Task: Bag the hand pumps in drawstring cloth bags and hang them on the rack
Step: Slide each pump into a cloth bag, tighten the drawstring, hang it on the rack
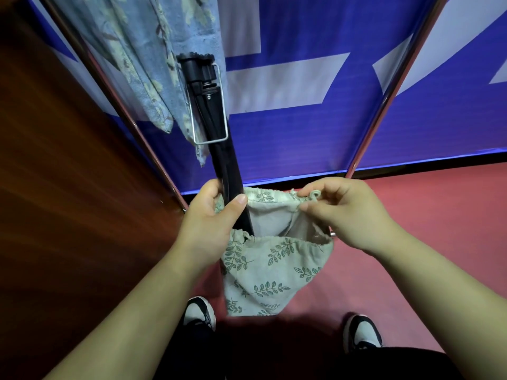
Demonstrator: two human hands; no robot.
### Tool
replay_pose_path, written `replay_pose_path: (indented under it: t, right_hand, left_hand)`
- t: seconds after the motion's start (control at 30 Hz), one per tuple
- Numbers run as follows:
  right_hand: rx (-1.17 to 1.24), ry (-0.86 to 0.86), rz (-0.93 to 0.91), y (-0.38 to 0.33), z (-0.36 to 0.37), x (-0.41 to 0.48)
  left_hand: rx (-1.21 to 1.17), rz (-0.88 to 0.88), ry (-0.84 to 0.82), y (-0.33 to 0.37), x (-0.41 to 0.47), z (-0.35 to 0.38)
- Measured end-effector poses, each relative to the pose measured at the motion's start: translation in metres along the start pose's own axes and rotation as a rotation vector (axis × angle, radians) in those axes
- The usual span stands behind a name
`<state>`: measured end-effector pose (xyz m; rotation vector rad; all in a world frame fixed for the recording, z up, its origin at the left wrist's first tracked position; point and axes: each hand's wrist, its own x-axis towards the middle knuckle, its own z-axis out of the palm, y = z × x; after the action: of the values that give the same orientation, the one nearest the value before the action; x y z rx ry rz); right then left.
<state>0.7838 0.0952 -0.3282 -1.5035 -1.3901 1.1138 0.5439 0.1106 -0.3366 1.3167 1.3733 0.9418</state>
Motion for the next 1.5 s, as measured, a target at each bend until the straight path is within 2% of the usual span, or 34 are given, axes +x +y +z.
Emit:
replay_pose_path:
  t: [0.13,0.37,0.67,0.87,1.17,1.23,1.5]
  right_hand:
    - [0.104,0.094,0.008,-0.001,0.000,0.000]
    - [0.089,0.223,0.044,0.000,-0.002,0.002]
    - [0.146,0.019,0.144,-0.003,0.001,-0.002]
    - [0.224,-0.049,0.157,-0.008,0.001,-0.003]
    - [0.526,-0.114,0.075,-0.021,0.001,-0.003]
    - [0.485,-0.127,0.070,-0.022,0.006,-0.005]
    - [0.063,-0.286,0.017,-0.015,0.043,-0.024]
  left_hand:
    - [0.025,0.006,0.013,-0.002,0.001,0.000]
    - [0.076,0.001,0.020,-0.004,0.000,0.001]
    - [0.103,-0.016,0.057,-0.001,-0.002,0.002]
    - [0.109,-0.016,0.047,0.001,-0.004,0.003]
    - [0.082,-0.045,0.067,0.002,-0.003,0.005]
    - [0.075,-0.051,0.079,0.000,-0.004,0.007]
    - [0.030,-0.041,0.123,0.005,-0.008,0.018]
